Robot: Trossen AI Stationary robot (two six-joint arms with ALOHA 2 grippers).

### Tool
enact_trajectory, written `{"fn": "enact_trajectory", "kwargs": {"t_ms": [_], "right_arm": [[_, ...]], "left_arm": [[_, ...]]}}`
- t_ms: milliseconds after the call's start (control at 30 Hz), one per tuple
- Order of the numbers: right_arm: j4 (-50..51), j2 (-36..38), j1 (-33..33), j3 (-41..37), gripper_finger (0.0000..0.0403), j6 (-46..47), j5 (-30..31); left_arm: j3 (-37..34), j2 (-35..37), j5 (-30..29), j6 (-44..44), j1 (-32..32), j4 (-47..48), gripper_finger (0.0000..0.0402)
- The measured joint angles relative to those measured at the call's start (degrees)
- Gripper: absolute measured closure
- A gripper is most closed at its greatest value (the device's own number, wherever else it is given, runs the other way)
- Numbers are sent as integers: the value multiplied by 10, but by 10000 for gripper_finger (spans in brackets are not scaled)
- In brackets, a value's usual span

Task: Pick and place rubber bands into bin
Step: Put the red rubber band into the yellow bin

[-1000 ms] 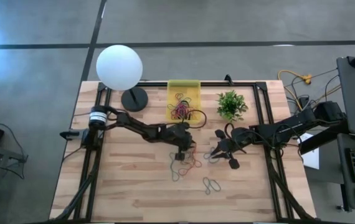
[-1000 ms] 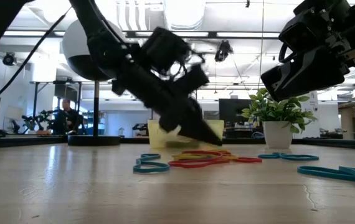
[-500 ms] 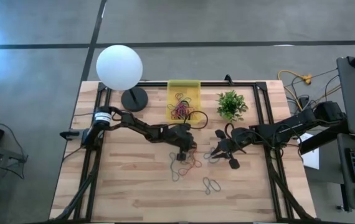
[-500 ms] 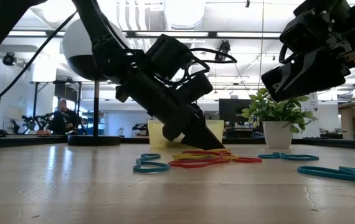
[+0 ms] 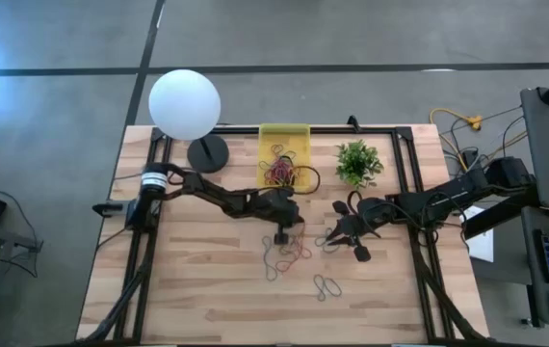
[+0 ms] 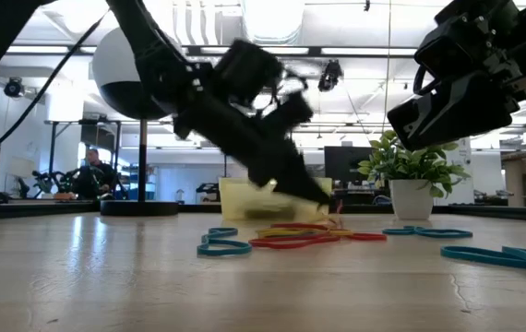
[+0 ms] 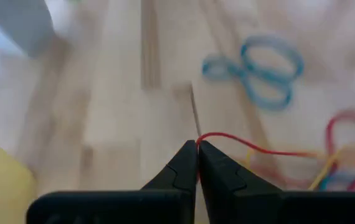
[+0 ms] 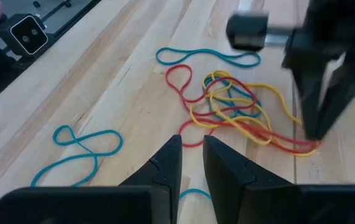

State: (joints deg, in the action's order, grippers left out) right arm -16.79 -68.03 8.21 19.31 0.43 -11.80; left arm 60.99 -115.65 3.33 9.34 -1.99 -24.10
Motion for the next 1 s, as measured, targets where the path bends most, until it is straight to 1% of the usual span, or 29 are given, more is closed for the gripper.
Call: {"fn": "enact_trajectory", "kwargs": {"t_ms": [333, 667, 1000], "right_arm": [[2, 0, 0, -1, 346, -2, 0], [3, 0, 0, -2, 346, -2, 0], [2, 0, 0, -2, 346, -4, 0]], "left_arm": [[-2, 79, 6, 6, 9, -6, 402], [-3, 149, 6, 45, 24, -12, 402], [-3, 213, -8, 90, 35, -24, 401]]}}
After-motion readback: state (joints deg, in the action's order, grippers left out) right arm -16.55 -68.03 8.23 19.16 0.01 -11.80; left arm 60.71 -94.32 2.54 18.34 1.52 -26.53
